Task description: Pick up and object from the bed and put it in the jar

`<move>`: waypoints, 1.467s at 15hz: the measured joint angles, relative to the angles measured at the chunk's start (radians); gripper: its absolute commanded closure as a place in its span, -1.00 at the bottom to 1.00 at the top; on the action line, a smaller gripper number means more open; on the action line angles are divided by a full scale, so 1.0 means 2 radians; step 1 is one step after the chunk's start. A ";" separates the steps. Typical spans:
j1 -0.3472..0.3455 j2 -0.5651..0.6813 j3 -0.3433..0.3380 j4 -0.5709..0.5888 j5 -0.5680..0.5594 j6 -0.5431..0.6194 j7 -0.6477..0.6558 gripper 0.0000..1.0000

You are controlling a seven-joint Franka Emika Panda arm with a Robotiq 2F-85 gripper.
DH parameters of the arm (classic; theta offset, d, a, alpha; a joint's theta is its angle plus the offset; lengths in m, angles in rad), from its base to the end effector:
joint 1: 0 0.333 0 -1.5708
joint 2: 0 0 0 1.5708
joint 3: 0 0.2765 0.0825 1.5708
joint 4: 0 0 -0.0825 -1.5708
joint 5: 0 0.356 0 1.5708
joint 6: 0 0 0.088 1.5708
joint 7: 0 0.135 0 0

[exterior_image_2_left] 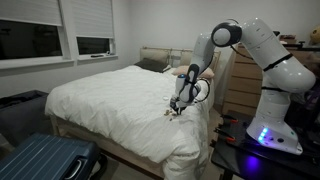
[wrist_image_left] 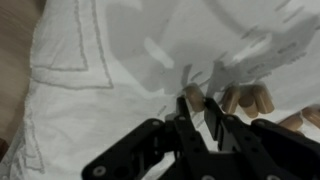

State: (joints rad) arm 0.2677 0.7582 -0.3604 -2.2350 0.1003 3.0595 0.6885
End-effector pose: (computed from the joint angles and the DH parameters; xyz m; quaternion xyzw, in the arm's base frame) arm 0.4911 -0.0820 0.0354 0.9182 -0.3748 0.0910 0.0899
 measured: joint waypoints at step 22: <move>0.055 -0.007 -0.071 0.002 0.000 -0.004 0.002 1.00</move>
State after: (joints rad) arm 0.3786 0.7446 -0.5019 -2.2309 0.1004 3.0521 0.6926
